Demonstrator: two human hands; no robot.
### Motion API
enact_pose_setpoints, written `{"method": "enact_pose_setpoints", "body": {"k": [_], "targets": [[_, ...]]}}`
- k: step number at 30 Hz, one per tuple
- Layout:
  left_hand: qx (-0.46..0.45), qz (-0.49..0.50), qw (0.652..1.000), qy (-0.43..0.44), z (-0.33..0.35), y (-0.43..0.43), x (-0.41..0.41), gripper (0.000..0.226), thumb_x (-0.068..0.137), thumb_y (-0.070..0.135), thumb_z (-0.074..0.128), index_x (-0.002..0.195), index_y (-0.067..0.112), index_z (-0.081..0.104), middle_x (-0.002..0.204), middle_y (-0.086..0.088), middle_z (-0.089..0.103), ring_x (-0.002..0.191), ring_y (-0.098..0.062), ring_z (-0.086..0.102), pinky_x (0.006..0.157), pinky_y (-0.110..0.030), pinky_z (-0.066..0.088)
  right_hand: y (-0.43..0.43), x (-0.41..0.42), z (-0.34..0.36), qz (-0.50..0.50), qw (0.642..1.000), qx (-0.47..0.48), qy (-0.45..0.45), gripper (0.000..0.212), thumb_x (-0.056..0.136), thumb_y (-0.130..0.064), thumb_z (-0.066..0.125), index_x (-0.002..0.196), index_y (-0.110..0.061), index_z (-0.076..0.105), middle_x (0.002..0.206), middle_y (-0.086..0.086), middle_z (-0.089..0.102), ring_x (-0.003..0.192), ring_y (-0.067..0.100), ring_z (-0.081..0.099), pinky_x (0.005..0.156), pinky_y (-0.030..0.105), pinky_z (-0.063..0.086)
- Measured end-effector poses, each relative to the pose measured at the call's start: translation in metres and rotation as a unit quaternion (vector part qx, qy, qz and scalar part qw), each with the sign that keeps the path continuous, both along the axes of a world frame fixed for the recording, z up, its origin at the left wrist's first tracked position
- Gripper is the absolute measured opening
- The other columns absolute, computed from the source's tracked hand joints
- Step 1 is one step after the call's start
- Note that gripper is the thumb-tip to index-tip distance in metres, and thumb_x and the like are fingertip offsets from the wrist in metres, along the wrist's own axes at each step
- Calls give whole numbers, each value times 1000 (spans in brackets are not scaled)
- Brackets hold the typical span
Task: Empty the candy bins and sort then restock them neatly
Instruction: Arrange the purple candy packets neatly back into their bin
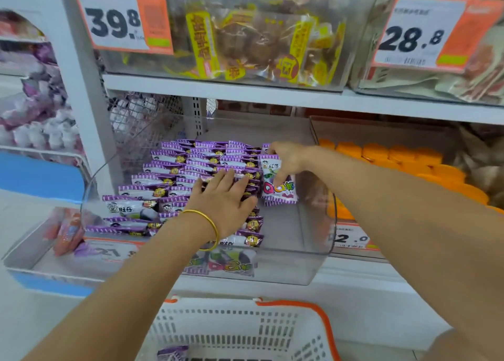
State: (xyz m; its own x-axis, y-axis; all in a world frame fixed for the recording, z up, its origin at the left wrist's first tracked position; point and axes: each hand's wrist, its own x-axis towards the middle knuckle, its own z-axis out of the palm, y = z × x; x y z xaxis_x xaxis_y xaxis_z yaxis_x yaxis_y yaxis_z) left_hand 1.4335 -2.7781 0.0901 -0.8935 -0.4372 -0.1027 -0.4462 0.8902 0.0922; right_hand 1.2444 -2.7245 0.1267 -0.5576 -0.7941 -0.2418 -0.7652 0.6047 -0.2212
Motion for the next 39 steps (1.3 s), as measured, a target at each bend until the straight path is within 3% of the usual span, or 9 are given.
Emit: {"method": "enact_pose_setpoints", "body": {"k": [2, 6, 13, 19, 24, 30, 34, 37, 39], "targets": [[3, 0, 1000, 3, 0, 0, 0, 58, 99, 51, 13, 152, 29, 3, 160, 2, -6, 147, -16, -9, 118, -49, 0, -5, -6, -11, 0, 999, 29, 17, 90, 71, -18, 82, 142, -6, 29, 146, 13, 38, 130, 30, 41, 104, 35, 39], [5, 0, 1000, 7, -1, -1, 1, 58, 99, 51, 13, 152, 30, 3, 160, 2, -5, 147, -16, -8, 118, -48, 1, -6, -3, -15, 5, 983, 96, 160, 99, 66, -44, 83, 140, -8, 28, 135, 12, 46, 125, 32, 43, 96, 40, 43], [10, 4, 1000, 6, 0, 0, 0, 58, 99, 51, 13, 151, 30, 3, 160, 3, -5, 147, -15, -8, 118, -48, 2, -9, -3, -17, -5, 994, 86, 74, 100, 68, -48, 79, 137, -3, 23, 133, 16, 45, 113, 31, 51, 93, 38, 46], [4, 4, 1000, 10, -1, 0, 0, 58, 99, 51, 13, 152, 30, 3, 160, 3, -3, 147, -15, -6, 118, -48, 3, -6, 4, -13, 21, 964, 128, 231, 108, 60, -71, 72, 137, -8, 29, 135, 10, 42, 124, 29, 41, 95, 41, 43], [11, 10, 1000, 27, -3, -1, -1, 58, 98, 53, 14, 151, 30, 9, 160, 3, 1, 147, -15, -3, 118, -47, 3, 1, 14, -2, 27, 960, 112, 253, 105, 60, -68, 74, 134, -7, 32, 134, 10, 41, 123, 28, 41, 93, 40, 43], [11, 10, 983, 183, 11, 9, 32, 61, 94, 58, 26, 142, 24, 40, 154, -1, 29, 142, -22, 20, 114, -46, 17, 57, 59, 41, 11, 974, -116, 195, 51, 89, -35, 64, 125, -4, 45, 127, 15, 45, 117, 32, 47, 93, 40, 42], [-7, -44, 921, 388, 2, 32, 103, 45, 92, 40, 39, 115, 9, 63, 126, -9, 58, 115, -29, 53, 95, -44, 41, 119, 140, 30, 66, 963, -257, 46, 33, 90, -32, 60, 119, -16, 57, 106, -1, 57, 88, 16, 57, 80, 30, 46], [-36, -42, 920, 388, -32, 48, 159, 30, 91, 23, 45, 103, 4, 65, 115, -13, 61, 100, -32, 57, 82, -42, 43, 125, 188, -18, 112, 959, -204, -164, 22, 90, -23, 63, 109, -12, 63, 94, 5, 65, 78, 17, 60, 60, 13, 43], [-37, -27, 946, 320, -64, 46, 187, 30, 89, 22, 44, 102, 6, 65, 113, -12, 62, 97, -34, 58, 79, -44, 46, 108, 204, -73, 136, 960, -104, -220, 22, 92, -23, 60, 110, -10, 62, 95, 7, 64, 78, 19, 63, 56, 14, 43]]}}
